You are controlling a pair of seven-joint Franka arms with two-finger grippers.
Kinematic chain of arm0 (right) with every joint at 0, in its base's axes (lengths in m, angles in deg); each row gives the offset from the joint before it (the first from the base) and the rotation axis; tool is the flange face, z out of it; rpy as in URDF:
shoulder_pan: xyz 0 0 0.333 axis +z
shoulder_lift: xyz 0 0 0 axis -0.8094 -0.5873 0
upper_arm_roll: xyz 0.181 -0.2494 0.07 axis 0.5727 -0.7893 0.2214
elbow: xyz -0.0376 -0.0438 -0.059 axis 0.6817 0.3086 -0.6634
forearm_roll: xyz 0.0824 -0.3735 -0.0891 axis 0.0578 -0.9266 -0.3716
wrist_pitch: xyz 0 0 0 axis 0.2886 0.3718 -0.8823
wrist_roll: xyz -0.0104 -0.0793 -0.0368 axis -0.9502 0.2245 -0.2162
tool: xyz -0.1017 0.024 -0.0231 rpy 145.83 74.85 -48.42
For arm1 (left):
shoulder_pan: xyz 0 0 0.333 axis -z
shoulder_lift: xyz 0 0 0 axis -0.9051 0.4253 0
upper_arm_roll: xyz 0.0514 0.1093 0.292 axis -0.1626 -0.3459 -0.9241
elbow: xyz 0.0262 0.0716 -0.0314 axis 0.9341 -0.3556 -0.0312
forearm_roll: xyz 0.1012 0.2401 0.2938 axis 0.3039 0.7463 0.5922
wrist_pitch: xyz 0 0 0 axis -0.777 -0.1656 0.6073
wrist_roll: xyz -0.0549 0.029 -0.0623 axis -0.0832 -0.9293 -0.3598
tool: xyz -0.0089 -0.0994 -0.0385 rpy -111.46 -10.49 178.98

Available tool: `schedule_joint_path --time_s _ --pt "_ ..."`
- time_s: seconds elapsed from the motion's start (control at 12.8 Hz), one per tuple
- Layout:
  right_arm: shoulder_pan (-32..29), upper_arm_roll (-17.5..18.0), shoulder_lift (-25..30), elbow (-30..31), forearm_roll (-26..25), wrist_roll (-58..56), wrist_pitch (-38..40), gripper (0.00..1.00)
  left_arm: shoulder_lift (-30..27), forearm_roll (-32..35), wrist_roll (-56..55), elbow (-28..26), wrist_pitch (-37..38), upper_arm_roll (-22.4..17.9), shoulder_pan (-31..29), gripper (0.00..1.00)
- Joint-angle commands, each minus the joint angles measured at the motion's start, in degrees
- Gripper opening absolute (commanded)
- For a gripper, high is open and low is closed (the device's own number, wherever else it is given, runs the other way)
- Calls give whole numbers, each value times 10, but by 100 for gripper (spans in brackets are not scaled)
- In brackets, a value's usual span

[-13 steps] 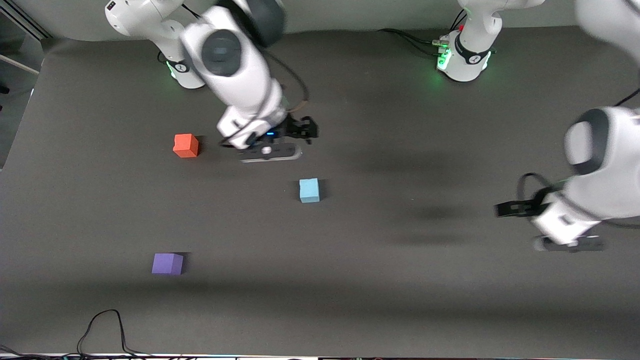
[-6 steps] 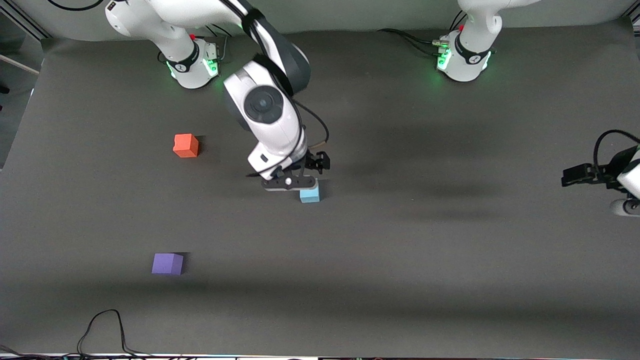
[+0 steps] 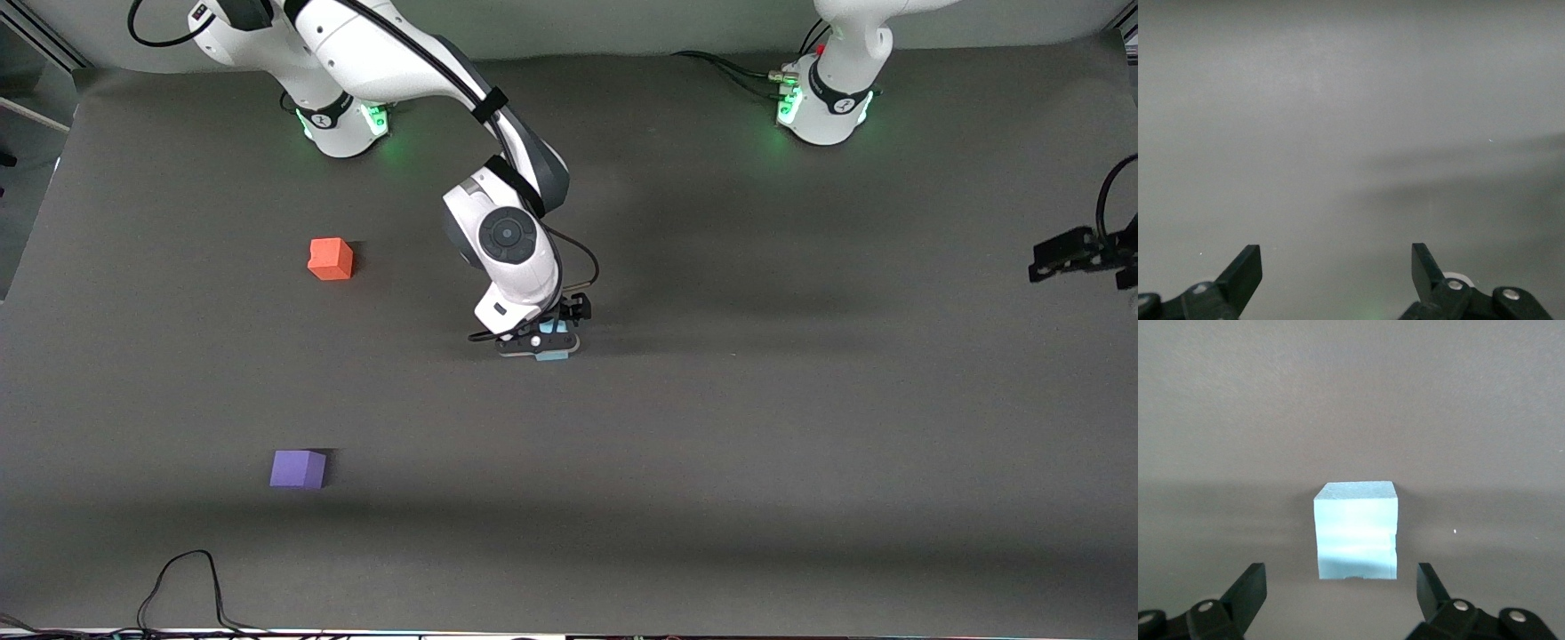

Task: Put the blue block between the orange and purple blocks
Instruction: 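Grasp the blue cube with the right gripper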

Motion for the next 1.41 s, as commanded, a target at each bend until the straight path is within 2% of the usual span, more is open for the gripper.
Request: schedule_joint_path --time_s 0.0,0.16,0.31,0.39,0.47,0.55,0.63,0.71,0.94,1.18,1.33 --pt "9 -4 -14 9 -3 -8 -41 94 -40 -11 8 -22 9 3 6 100" --pt "15 -4 -57 9 -4 -6 -100 94 -51 -13 -2 -21 16 -10 43 100" --pt "16 -5 -73 10 -4 -4 -118 91 -63 -12 -28 -21 18 -38 87 100" --pt "16 -6 -74 10 -4 -4 -117 74 -66 -12 -38 -21 19 -43 96 100" --pt "16 -6 -73 10 -4 -4 -117 53 -66 -12 -39 -21 19 -63 116 100" --pt "16 -7 -71 10 -5 -4 -117 37 -65 -12 -38 -23 18 -90 139 100" --pt "17 -8 -71 9 -6 -6 -117 31 -65 -12 -38 -28 15 -95 141 100" --pt "16 -8 -71 8 -9 -6 -117 29 -64 -11 -40 -35 8 -95 141 100" --pt "15 -11 -59 4 -10 -10 -110 29 -62 -12 -87 -37 -3 -91 141 100" --pt "6 -15 23 1 -9 -13 -51 29 -60 -13 -93 -38 -3 -85 141 100" --pt "-3 -27 89 -23 -8 -15 25 29 -60 -15 -93 -38 -4 -83 138 100"
